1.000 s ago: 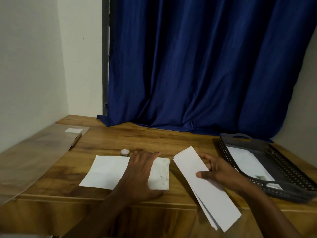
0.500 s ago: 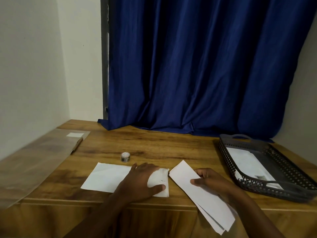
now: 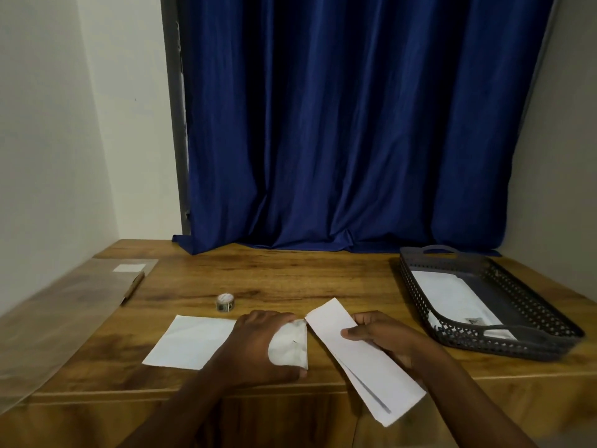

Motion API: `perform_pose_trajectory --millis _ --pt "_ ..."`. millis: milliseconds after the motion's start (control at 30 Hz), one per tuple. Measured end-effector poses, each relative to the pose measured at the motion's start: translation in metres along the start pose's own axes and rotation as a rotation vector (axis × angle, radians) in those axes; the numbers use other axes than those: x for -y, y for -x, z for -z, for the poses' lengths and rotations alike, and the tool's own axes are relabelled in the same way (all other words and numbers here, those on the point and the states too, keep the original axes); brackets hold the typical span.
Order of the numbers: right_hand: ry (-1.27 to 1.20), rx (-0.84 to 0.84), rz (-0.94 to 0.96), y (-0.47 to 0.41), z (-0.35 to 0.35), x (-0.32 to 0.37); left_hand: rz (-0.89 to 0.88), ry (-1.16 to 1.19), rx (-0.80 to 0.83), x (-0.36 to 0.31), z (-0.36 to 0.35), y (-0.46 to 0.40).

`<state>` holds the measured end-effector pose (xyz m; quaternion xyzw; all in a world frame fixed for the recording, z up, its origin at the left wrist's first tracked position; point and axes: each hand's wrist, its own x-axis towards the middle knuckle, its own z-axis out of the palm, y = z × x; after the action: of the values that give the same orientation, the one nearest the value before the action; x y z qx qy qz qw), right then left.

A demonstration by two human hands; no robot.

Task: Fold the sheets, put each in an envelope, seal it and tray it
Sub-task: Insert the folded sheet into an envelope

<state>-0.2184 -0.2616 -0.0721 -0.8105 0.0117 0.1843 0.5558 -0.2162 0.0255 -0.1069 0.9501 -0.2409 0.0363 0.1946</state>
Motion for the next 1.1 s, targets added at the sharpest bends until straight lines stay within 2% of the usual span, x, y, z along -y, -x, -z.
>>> perform_pose_trajectory --millis 100,267,433,667,767,900,1100 --pt "-0.075 0.032 0.005 -0.002 -0.011 0.002 0.005 0.022 -0.046 0.001 -0.002 0.001" --pt "-0.093 -0.019 0.025 -0.004 -0.015 0.006 0.031 0.038 -0.064 0.0 -0.001 0.002" --pt "0.119 -0.015 0.02 0.001 0.005 0.006 0.022 0.051 -0.097 0.001 -0.001 0.002" --pt "0.25 0.074 -0.01 0.006 0.009 0.01 -0.054 0.028 -0.159 -0.001 0.001 0.003" --pt "0.175 0.074 0.016 0.01 0.009 0.019 -0.07 0.047 -0.165 -0.001 0.001 0.005" --pt "-0.139 0.084 0.032 0.013 0.001 0.025 -0.082 0.052 -0.193 0.0 0.002 0.005" --pt "-0.163 0.203 0.033 0.002 -0.033 0.023 -0.231 0.085 -0.444 0.005 -0.008 0.003"
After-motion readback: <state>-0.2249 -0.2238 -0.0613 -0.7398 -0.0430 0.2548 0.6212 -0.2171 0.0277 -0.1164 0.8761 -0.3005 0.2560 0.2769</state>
